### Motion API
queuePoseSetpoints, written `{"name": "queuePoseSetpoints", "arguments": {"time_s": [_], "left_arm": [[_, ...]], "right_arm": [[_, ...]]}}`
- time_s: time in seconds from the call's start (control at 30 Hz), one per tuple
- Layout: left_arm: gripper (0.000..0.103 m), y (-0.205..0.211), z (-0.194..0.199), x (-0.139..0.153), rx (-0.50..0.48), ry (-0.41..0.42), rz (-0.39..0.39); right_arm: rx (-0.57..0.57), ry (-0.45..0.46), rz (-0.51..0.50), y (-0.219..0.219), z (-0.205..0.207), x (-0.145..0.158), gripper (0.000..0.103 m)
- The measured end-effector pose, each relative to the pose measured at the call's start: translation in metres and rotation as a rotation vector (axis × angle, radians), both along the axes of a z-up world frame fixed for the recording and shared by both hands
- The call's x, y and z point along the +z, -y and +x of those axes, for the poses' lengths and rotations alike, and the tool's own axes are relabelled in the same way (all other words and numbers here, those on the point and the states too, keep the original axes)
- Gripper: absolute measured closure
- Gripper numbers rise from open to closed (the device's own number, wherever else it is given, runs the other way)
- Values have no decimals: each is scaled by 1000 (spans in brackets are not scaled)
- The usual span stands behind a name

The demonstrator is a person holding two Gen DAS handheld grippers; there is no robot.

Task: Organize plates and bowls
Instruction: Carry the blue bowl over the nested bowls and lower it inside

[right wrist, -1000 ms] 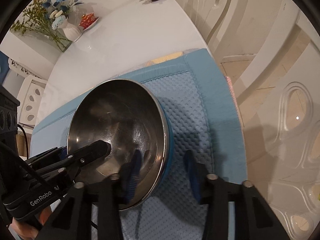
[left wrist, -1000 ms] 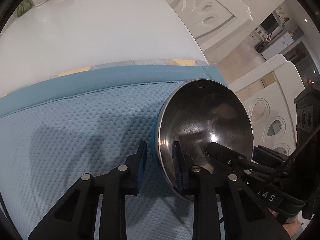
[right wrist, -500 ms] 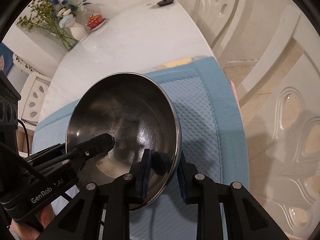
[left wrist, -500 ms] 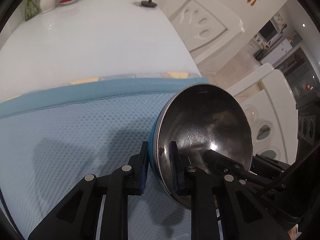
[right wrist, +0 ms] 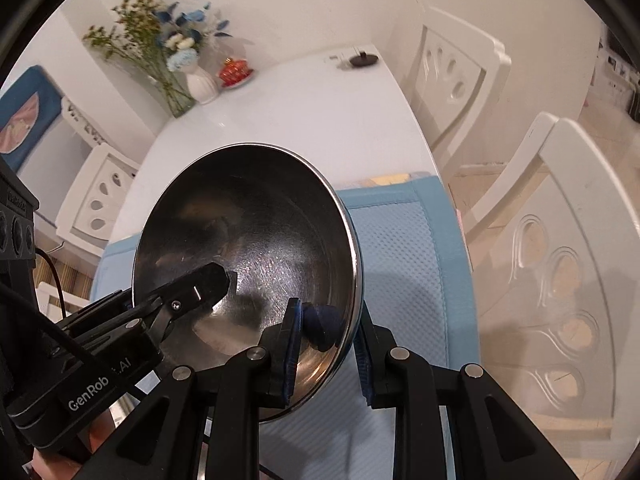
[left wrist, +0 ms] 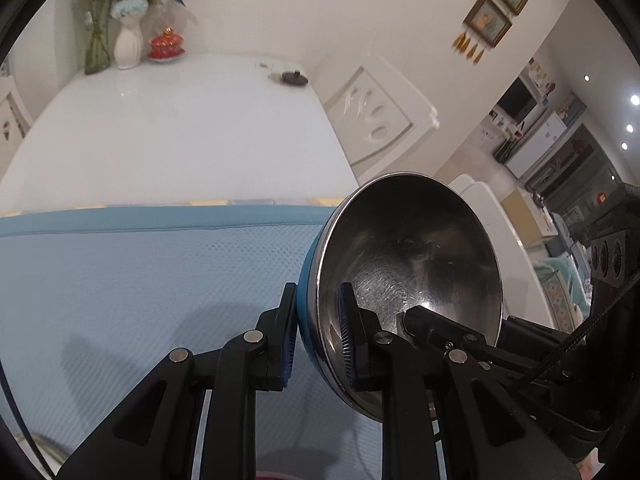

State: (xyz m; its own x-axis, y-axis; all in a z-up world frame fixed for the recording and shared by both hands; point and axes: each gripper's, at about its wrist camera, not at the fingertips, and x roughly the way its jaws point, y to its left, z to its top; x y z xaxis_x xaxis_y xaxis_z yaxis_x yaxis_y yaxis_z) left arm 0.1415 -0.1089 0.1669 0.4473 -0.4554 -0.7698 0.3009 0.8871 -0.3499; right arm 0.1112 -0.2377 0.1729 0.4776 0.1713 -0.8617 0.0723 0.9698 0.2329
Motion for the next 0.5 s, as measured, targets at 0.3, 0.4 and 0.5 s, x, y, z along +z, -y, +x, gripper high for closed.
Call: {"name": "queuePoseSetpoints", "arguments": {"time_s": [0.3,0.4,0.5], "left_arm": [[87,-32,-48,29,42,34,-48],[87,-40,-65,37,37,55,-34],[87,-45,-84,45,32,84,-10]], "right_arm": [[25,33,1,-35,-48,38,79],[26,36,9,-45,-67,46,79],[21,36,29,-54,-82,51,78]]}}
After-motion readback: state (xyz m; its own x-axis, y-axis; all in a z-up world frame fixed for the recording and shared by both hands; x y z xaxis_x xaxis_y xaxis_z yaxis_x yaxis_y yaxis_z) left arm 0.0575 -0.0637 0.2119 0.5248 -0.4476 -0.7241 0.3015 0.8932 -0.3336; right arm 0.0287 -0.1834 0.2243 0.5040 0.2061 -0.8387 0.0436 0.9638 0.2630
